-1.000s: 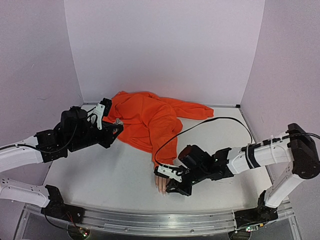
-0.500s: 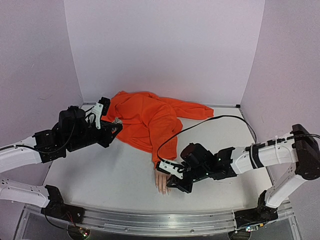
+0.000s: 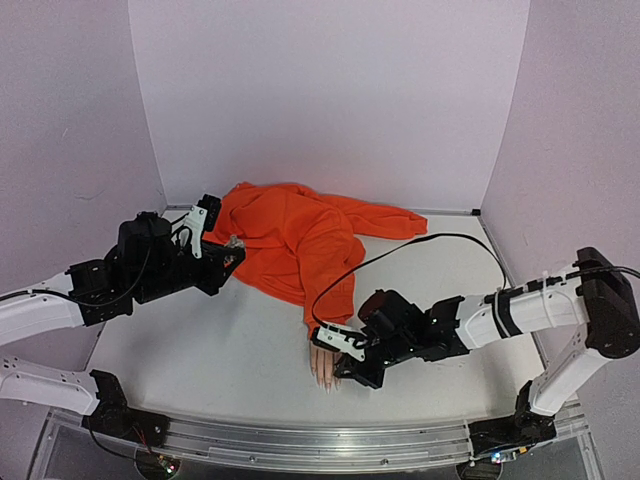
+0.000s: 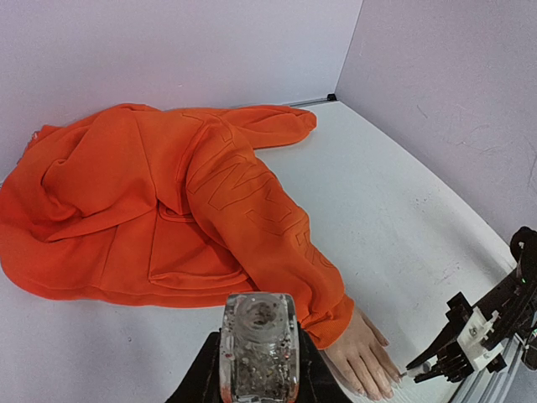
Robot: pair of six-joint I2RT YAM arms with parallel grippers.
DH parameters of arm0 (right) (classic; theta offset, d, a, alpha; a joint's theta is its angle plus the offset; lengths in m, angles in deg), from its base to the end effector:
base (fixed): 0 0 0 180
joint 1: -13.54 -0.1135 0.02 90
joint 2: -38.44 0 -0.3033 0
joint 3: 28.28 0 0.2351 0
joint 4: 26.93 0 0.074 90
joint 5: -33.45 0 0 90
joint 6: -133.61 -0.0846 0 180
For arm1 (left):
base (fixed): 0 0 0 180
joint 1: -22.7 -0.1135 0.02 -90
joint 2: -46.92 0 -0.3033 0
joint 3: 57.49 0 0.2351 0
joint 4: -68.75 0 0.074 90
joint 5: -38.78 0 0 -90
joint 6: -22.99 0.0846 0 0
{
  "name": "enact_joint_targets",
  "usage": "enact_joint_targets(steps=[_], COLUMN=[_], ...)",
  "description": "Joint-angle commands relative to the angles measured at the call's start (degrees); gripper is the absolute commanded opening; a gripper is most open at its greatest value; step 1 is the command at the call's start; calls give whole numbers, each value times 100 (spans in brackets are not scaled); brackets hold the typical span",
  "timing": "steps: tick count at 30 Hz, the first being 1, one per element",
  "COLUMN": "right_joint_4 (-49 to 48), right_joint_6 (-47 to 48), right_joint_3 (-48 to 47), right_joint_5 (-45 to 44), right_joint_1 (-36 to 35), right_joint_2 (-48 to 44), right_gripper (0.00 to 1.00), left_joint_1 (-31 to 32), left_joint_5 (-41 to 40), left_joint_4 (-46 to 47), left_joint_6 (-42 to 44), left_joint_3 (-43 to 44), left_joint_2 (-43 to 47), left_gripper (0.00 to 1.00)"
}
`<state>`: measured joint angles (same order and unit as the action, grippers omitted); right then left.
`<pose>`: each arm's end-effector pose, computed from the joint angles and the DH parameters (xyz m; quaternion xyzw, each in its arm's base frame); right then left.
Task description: Paint the nails
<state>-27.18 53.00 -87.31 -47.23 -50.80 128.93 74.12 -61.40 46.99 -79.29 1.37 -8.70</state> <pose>0.1426 0.3285 0.2125 -0.5529 0.6708 0.2885 0.4014 0.1567 -0.1725 0.3272 0.2220 0.7791 -0.2458 0.5322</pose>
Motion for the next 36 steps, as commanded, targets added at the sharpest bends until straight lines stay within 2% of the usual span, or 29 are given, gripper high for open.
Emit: enact_joint_targets(steps=[1,36], right_joint_4=[70,305], right_joint_6=[50,28], right_joint_3=[-153,-246], right_joint_5=[98,781], right_joint_1=[-27,-44], right_joint_2=[90,96], right_gripper=[0,0], left_joint_1=[-27,-27], left_joint_5=[19,19], left_joint_4=[346,346], left_joint_6=[-3,-13], left_joint_3=[70,21], left_joint_2=[29,68], left_gripper=[0,0])
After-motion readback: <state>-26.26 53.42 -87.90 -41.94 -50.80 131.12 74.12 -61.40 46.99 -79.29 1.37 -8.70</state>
